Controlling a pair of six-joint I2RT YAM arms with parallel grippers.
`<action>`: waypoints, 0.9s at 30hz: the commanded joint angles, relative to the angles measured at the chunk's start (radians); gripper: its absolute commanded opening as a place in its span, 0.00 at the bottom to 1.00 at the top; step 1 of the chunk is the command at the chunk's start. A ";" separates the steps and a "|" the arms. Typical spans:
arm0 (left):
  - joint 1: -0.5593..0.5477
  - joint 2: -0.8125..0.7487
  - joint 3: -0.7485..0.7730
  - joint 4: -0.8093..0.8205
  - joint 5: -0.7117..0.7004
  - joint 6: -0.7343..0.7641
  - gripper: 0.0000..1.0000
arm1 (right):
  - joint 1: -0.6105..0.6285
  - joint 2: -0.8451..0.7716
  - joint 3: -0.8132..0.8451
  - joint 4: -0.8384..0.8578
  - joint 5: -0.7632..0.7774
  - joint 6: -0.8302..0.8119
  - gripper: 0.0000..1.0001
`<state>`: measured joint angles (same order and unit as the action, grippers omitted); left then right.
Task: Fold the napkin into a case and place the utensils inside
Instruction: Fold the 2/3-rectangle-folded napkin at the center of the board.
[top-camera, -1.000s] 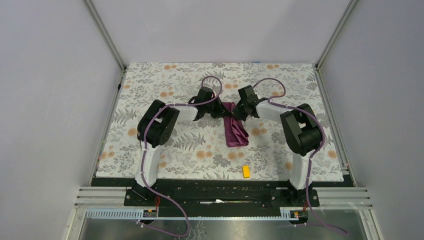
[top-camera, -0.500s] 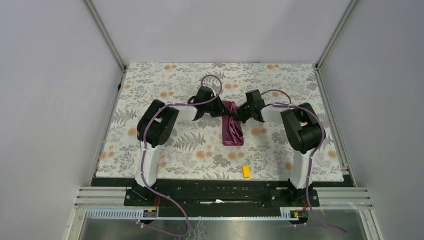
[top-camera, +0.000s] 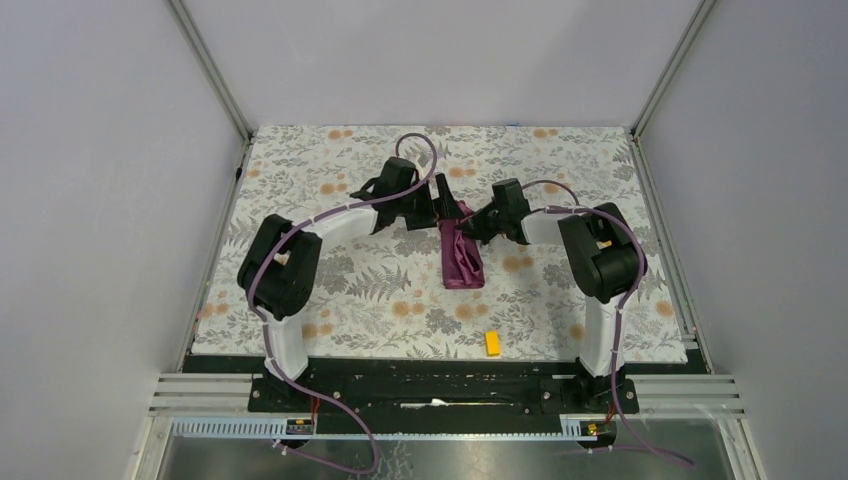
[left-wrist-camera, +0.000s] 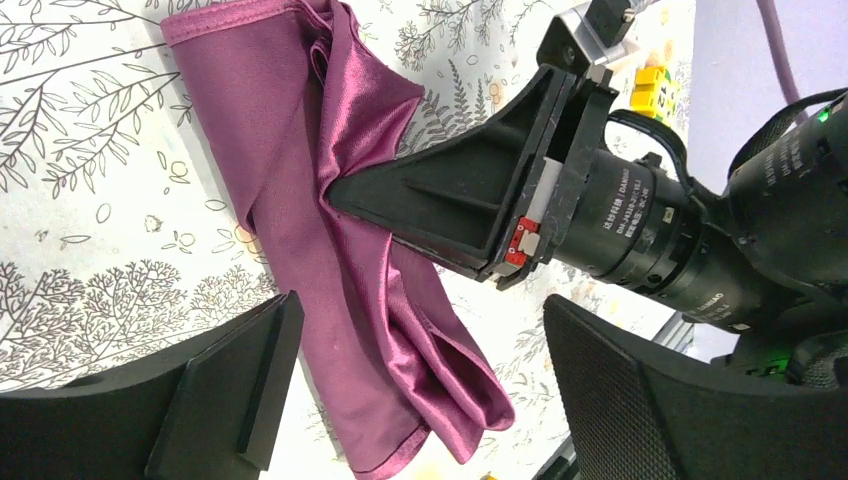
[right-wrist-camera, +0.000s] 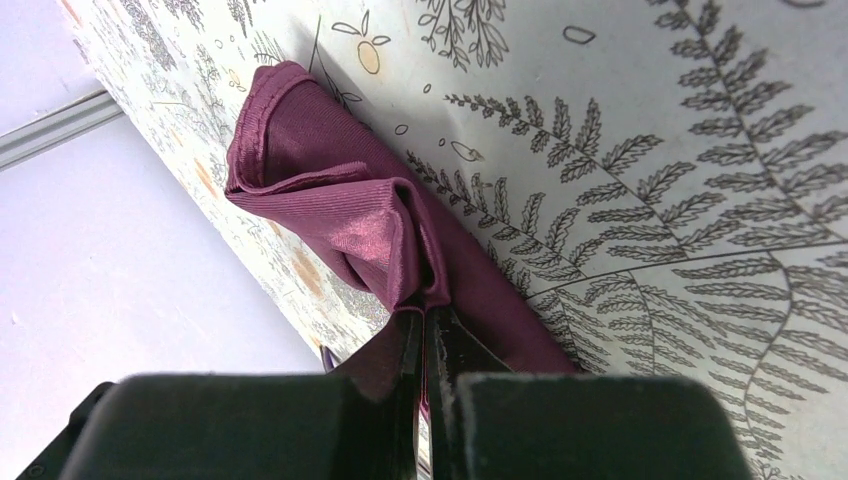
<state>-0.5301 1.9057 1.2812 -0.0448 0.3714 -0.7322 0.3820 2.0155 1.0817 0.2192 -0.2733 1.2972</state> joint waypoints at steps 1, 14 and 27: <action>-0.005 0.028 -0.029 -0.026 0.006 0.050 0.93 | -0.004 0.014 0.023 -0.059 0.009 -0.004 0.00; -0.091 0.179 0.059 -0.061 -0.104 0.068 0.75 | 0.000 0.001 0.053 -0.083 0.000 0.004 0.00; -0.117 0.233 0.078 -0.194 -0.302 0.003 0.42 | 0.020 -0.027 0.078 -0.107 0.013 -0.060 0.00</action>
<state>-0.6453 2.0773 1.3731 -0.1345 0.1848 -0.7139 0.3859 2.0155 1.1103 0.1623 -0.2741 1.3025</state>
